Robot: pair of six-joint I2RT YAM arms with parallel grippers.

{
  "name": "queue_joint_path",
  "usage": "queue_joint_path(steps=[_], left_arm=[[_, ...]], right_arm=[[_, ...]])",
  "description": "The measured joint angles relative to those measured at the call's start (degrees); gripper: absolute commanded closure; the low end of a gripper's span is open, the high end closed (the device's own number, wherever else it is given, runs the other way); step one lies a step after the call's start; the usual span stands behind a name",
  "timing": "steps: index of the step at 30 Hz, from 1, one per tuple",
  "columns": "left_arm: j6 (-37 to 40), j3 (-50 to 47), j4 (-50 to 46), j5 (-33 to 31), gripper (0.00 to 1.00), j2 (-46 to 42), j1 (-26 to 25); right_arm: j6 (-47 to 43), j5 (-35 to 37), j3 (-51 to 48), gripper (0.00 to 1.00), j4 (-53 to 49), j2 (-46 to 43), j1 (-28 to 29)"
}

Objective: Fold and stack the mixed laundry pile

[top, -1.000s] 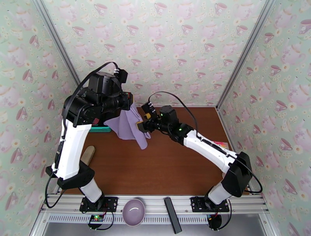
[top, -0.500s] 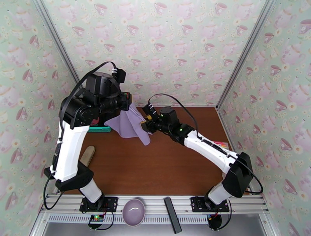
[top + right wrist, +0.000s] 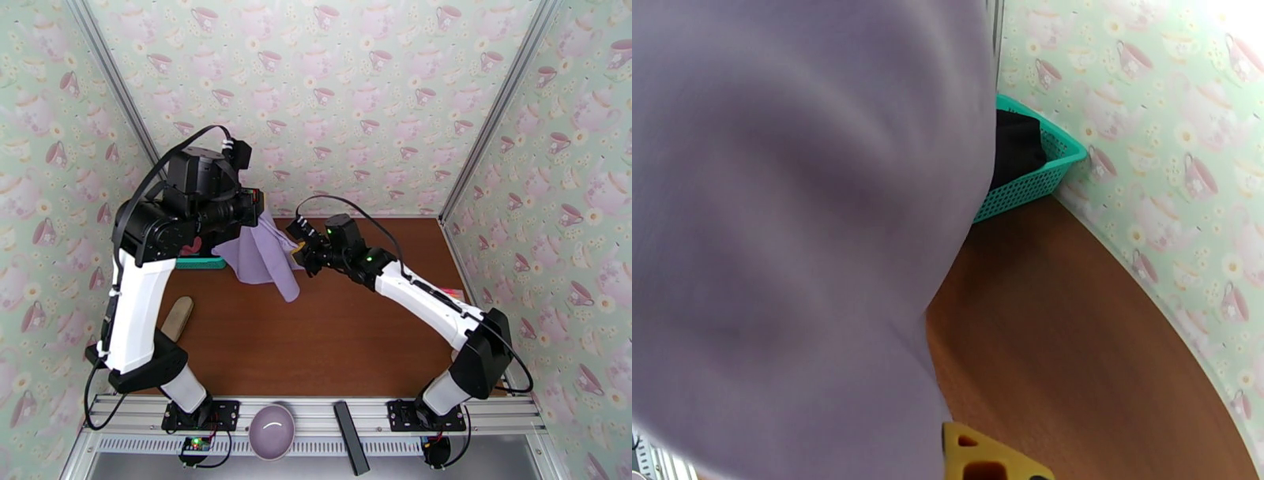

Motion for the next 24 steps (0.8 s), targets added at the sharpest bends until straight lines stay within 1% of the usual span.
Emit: queue_joint_path(steps=[5,8,10,14,18,21,24], left_arm=[[0.0,0.0,0.0,0.0,1.00,0.0,0.0],[-0.3,0.0,0.0,0.0,1.00,0.0,0.0],[-0.4,0.0,0.0,0.0,1.00,-0.1,0.0],[-0.4,-0.1,-0.2,-0.1,1.00,-1.2,0.0],[-0.5,-4.0,-0.6,-1.3,1.00,-4.6,0.0],[-0.9,-8.5,-0.9,-2.0,1.00,-7.3,-0.8],[-1.7,-11.7,-1.4,-4.6,1.00,-8.7,-0.9]], right_arm=[[-0.1,-1.8,0.5,1.00,-1.3,0.1,0.0],[-0.1,-2.6,0.6,1.00,-4.2,-1.6,0.0],[-0.7,-3.8,0.6,1.00,-7.3,-4.7,0.0],[-2.2,-6.5,0.8,1.00,-12.5,-15.1,0.1],[-3.9,-9.0,4.0,1.00,-15.9,-23.7,0.8],[-5.0,-9.0,8.3,1.00,-19.6,-24.6,1.4],[-5.7,-8.0,12.2,1.00,-24.7,-21.6,2.9]])
